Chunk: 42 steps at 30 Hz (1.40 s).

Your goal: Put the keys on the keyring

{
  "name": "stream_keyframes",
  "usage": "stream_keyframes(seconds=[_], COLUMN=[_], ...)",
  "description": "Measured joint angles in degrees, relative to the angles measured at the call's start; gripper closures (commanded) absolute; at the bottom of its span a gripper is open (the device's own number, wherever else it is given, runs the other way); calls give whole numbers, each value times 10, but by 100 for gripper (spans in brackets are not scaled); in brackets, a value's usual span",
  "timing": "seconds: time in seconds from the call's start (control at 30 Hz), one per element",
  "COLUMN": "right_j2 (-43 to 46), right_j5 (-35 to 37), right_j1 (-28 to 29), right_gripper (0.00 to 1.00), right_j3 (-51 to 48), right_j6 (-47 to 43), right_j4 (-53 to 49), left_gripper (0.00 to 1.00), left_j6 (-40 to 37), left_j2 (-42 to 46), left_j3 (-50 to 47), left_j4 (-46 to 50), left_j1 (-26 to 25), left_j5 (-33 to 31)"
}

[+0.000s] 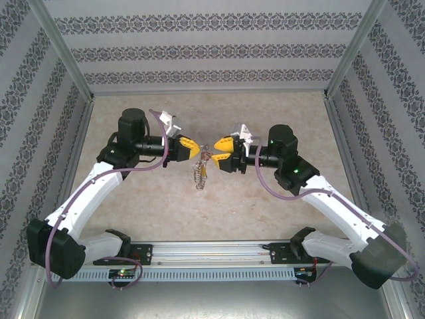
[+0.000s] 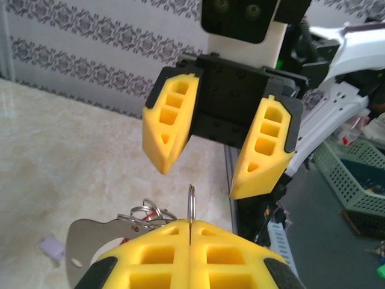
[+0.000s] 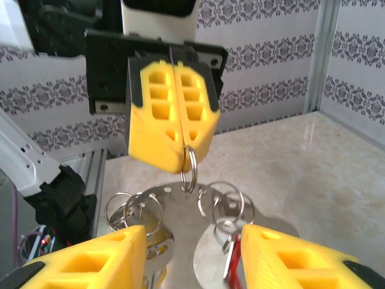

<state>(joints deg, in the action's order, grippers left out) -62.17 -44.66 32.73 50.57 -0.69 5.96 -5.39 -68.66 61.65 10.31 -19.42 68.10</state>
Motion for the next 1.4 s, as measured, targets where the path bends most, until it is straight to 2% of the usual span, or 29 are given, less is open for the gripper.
stream_keyframes(seconds=[0.2, 0.47, 1.0, 1.27, 1.4], right_j2=[-9, -47, -89, -116, -121], right_j5=[5, -6, -69, -70, -66], right_j1=[0, 3, 9, 24, 28], right_gripper=[59, 60, 55, 59, 70], right_j3=[27, 70, 102, 114, 116], right_j6=[-36, -58, -83, -101, -107], right_j4=[-49, -69, -133, -160, -169], left_gripper=[100, 100, 100, 100, 100], left_j6=[-119, -203, -239, -244, -245], left_j2=[-13, -39, -53, -57, -58], left_j3=[85, 116, 124, 136, 137], left_j4=[169, 290, 336, 347, 353], left_j1=[-16, -41, -51, -62, -65], left_j5=[-54, -111, -136, -142, -143])
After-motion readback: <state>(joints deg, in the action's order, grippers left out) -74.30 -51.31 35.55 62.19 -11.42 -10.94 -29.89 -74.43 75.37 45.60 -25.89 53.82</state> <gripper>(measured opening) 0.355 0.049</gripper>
